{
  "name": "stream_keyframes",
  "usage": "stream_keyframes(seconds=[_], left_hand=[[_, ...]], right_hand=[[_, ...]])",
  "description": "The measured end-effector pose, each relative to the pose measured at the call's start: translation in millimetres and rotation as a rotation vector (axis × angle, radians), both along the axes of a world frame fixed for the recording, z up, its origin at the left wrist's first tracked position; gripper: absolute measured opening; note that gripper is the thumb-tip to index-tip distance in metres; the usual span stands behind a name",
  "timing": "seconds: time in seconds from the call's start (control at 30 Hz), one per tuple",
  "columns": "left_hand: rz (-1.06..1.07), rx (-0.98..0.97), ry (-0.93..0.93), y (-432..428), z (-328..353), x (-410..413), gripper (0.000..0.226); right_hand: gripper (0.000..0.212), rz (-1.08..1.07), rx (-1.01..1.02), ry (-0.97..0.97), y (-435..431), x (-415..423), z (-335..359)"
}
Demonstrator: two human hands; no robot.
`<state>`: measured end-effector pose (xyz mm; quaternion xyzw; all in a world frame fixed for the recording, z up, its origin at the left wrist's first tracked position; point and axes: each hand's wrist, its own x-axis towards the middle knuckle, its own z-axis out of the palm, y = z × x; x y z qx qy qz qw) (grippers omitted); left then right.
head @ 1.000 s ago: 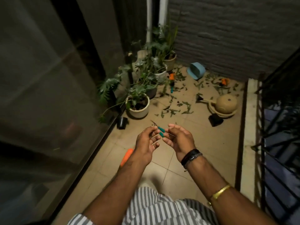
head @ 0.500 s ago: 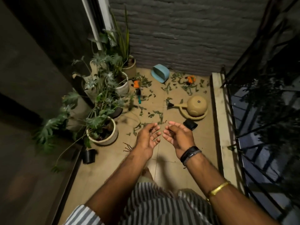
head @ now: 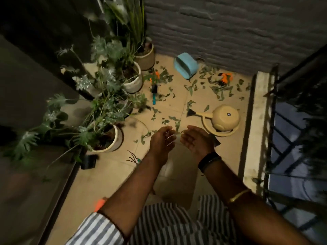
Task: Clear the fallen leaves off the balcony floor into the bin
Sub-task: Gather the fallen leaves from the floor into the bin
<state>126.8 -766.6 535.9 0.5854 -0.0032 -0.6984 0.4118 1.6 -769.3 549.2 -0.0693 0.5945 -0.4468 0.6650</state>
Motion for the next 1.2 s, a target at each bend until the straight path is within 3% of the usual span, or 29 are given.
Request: stream_keyframes(seconds=[0.13, 0.3, 0.6, 0.7, 0.9, 1.1, 1.2], left_hand=[[0.199, 0.099, 0.024, -50.1, -39.9, -39.7, 0.017], [0.384, 0.212, 0.028, -99.9, -137.9, -80.0, 0.014], [0.567, 0.267, 0.001, -133.7, -432.7, -107.4, 0.011], [0.723, 0.261, -0.027, -127.2, -524.4, -108.6, 0.012], [0.888, 0.151, 0.061, -119.3, -642.8, -126.8, 0.017], [0.927, 0.025, -0.023, -121.7, -696.6, -111.8, 0.014], [0.949, 0.02, -0.039, -130.7, -705.0, -106.5, 0.015]], right_hand=[[0.013, 0.125, 0.085, 0.037, -66.6, -37.3, -52.2], [0.014, 0.306, 0.113, 0.133, -130.5, -71.9, -166.4], [0.018, 0.565, 0.079, 0.367, -184.1, -82.6, -481.6], [0.018, 0.668, 0.046, 0.432, -197.9, -80.5, -586.7], [0.043, 0.918, -0.32, 0.898, -219.5, -68.9, -721.0], [0.062, 0.992, -0.739, 1.108, -203.7, -57.0, -773.5], [0.044, 1.109, -0.902, 1.269, -214.7, -60.3, -789.9]])
